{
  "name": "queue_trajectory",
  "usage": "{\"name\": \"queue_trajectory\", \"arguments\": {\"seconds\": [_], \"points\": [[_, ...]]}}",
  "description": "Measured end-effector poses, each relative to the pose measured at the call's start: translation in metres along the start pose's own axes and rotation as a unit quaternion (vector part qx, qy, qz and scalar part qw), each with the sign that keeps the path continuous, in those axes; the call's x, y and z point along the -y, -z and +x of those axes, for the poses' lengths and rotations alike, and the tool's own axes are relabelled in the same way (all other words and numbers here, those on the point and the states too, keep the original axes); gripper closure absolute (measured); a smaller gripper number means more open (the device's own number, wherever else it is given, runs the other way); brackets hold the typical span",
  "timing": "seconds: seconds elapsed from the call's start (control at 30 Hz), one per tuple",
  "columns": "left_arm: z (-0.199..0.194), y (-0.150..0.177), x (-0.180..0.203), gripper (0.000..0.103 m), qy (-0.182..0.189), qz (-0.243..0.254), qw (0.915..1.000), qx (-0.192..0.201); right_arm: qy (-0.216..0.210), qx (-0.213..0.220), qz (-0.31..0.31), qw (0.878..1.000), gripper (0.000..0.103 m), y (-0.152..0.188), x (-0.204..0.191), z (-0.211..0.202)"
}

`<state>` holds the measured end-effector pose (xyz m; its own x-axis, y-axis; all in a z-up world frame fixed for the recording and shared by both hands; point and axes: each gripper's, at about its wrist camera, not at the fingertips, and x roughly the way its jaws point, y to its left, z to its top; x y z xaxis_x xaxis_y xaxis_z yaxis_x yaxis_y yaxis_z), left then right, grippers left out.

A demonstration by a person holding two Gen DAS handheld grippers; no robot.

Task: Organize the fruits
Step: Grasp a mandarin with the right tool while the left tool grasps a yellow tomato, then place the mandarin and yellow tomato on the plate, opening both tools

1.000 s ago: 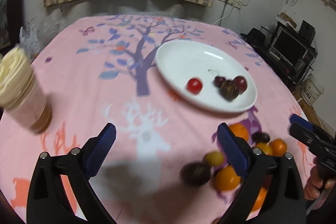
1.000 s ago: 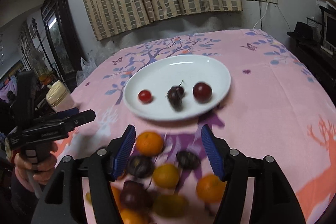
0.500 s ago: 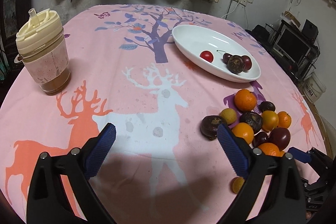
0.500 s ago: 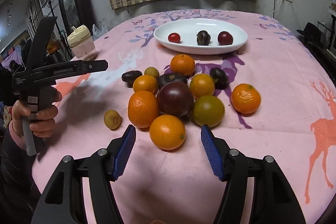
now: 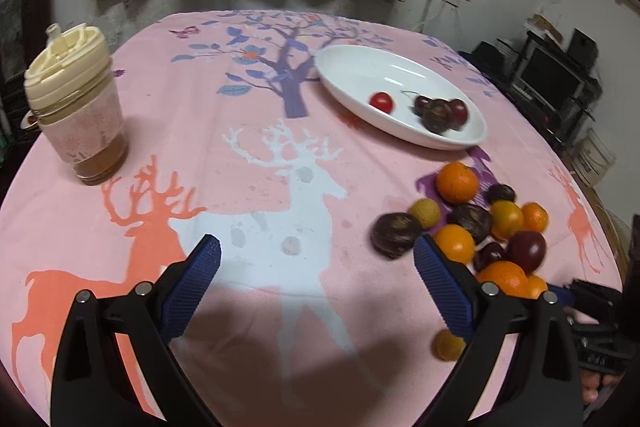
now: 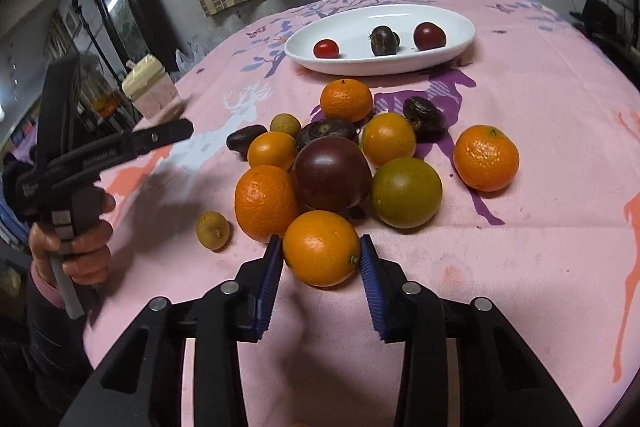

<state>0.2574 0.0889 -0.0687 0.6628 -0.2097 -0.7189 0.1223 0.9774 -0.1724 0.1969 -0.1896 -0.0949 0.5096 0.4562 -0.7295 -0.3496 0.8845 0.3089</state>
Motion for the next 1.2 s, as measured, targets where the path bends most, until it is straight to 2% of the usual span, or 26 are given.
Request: {"name": "queue_trajectory", "arguments": {"seconds": [0.07,0.13,0.2,0.3,0.43,0.57,0.7,0.83,0.93,1.0,1.2], "points": [[-0.005,0.007,0.009,0.009,0.037,0.024,0.999,-0.004,-0.012,0.013,0.006,1.0,0.064,0.001,0.002,-0.005],[-0.01,0.017,0.022,0.017,0.068,0.057,0.996,-0.011,-0.025,0.027,0.009,0.999,0.064,0.002,0.004,-0.009],[-0.012,0.029,0.036,0.03,0.08,0.088,0.9927,-0.023,-0.033,0.035,0.015,0.999,0.064,0.002,0.007,-0.011],[-0.01,0.041,0.053,0.041,0.073,0.122,0.9892,-0.035,-0.04,0.038,0.023,0.998,0.064,0.001,0.01,-0.012],[-0.011,0.047,0.066,0.046,0.076,0.145,0.9857,-0.04,-0.045,0.044,0.026,0.998,0.064,0.002,0.012,-0.014],[-0.008,0.05,0.073,0.048,0.079,0.157,0.9834,-0.047,-0.05,0.047,0.028,0.997,0.064,0.002,0.013,-0.015],[-0.004,0.052,0.078,0.057,0.079,0.167,0.9811,-0.058,-0.05,0.047,0.028,0.997,0.064,0.002,0.013,-0.015],[0.0,0.054,0.081,0.059,0.075,0.172,0.98,-0.067,-0.051,0.049,0.029,0.997,0.064,0.003,0.013,-0.015],[0.002,0.055,0.083,0.065,0.075,0.177,0.9786,-0.072,-0.052,0.048,0.029,0.997,0.064,0.003,0.013,-0.015],[0.003,0.057,0.086,0.074,0.075,0.183,0.9774,-0.077,-0.051,0.049,0.029,0.997,0.064,0.003,0.013,-0.015],[0.007,0.058,0.089,0.077,0.063,0.191,0.9761,-0.083,-0.052,0.049,0.028,0.997,0.064,0.003,0.013,-0.015]]}}
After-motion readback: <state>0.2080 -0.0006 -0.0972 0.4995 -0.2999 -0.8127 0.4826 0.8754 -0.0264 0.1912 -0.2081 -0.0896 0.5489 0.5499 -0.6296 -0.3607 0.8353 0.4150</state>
